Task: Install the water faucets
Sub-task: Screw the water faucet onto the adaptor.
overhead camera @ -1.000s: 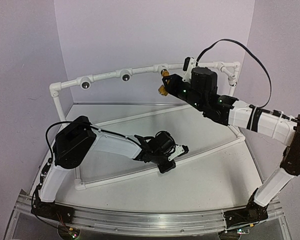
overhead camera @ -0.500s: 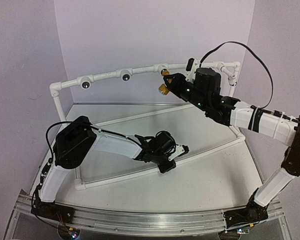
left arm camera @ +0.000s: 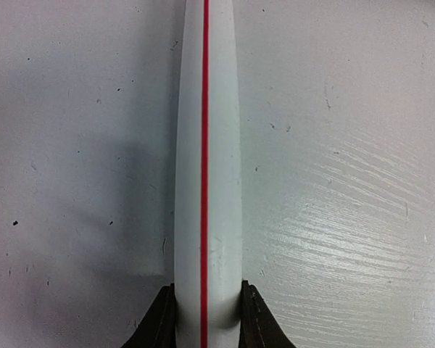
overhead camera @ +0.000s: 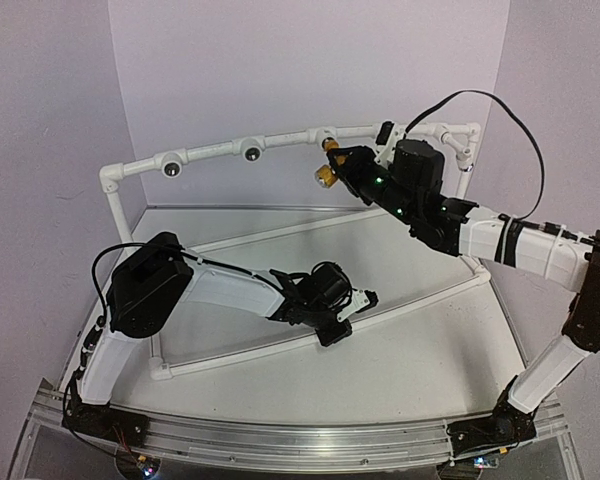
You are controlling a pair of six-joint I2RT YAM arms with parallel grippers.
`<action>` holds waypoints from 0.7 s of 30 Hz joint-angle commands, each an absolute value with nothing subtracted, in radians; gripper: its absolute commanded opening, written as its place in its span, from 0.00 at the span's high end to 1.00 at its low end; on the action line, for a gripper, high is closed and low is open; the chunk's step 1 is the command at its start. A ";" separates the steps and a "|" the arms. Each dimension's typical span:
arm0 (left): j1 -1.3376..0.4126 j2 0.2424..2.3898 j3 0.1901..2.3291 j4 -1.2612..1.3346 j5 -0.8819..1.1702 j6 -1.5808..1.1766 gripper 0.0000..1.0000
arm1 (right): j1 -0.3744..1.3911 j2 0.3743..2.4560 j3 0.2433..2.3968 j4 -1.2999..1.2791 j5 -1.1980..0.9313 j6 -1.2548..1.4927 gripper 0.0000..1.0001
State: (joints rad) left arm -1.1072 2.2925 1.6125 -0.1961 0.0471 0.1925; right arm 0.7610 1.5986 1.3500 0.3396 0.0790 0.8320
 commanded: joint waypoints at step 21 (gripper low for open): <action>-1.201 2.397 1.601 -0.293 0.180 0.238 1.00 | 0.693 1.608 1.290 0.832 0.211 1.235 1.00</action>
